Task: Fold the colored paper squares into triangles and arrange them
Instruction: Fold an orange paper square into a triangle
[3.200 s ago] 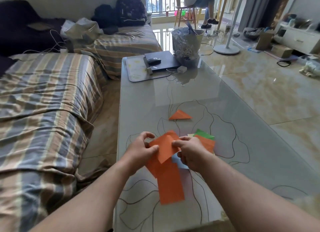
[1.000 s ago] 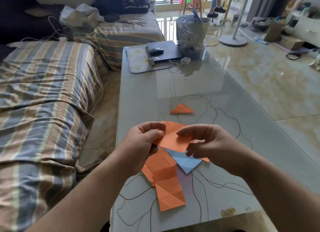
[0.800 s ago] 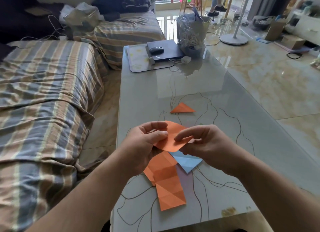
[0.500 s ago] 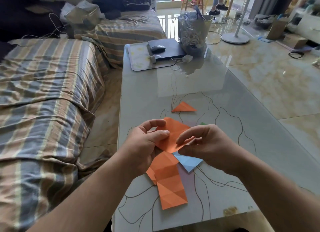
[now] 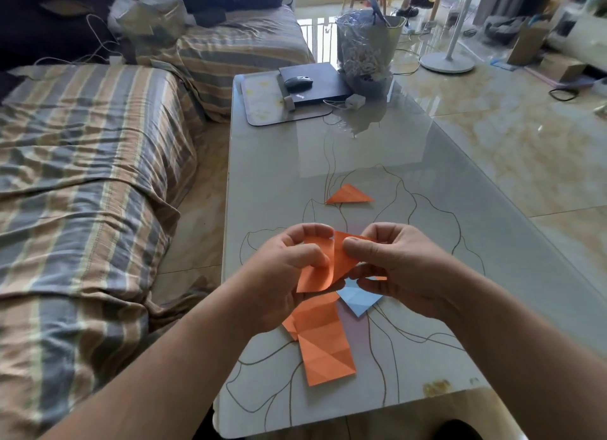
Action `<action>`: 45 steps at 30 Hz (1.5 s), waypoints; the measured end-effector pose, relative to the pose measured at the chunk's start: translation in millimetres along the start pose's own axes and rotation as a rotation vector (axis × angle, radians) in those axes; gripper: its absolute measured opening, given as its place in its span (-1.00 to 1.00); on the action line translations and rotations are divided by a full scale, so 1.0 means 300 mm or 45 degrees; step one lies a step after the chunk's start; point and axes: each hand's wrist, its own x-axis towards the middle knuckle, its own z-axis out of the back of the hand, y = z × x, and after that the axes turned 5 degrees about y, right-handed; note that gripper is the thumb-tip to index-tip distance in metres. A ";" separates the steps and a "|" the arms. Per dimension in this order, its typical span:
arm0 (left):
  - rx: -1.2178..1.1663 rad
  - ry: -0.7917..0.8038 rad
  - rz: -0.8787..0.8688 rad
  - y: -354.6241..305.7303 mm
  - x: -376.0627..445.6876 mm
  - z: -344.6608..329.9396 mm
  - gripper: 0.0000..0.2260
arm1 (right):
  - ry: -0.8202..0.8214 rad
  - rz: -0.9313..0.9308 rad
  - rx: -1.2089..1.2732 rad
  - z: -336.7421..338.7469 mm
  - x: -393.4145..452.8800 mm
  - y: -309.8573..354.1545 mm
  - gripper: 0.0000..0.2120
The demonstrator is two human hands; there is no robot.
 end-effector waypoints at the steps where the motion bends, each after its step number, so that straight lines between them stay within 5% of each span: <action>1: 0.008 -0.012 -0.009 0.003 0.003 0.000 -0.68 | -0.007 0.003 0.004 -0.001 0.001 -0.001 -0.57; 6: 0.010 -0.033 -0.071 0.016 0.014 -0.002 -0.85 | -0.088 0.037 0.061 0.002 0.015 -0.017 -0.54; 21: 0.210 -0.090 -0.303 0.044 0.017 0.004 -0.85 | -0.272 0.124 -0.036 -0.001 0.035 -0.044 -0.53; 30: 0.315 -0.100 -0.289 0.054 0.033 0.026 -0.90 | -0.211 0.166 -0.018 0.007 0.035 -0.046 -0.50; 38: 0.409 -0.090 -0.382 0.022 0.025 0.048 -0.93 | -0.025 0.268 -0.323 0.084 -0.007 0.003 -0.64; 45: 0.561 -0.129 -0.573 0.033 0.011 0.036 -0.85 | 0.003 0.144 -0.157 0.054 0.002 -0.005 -0.69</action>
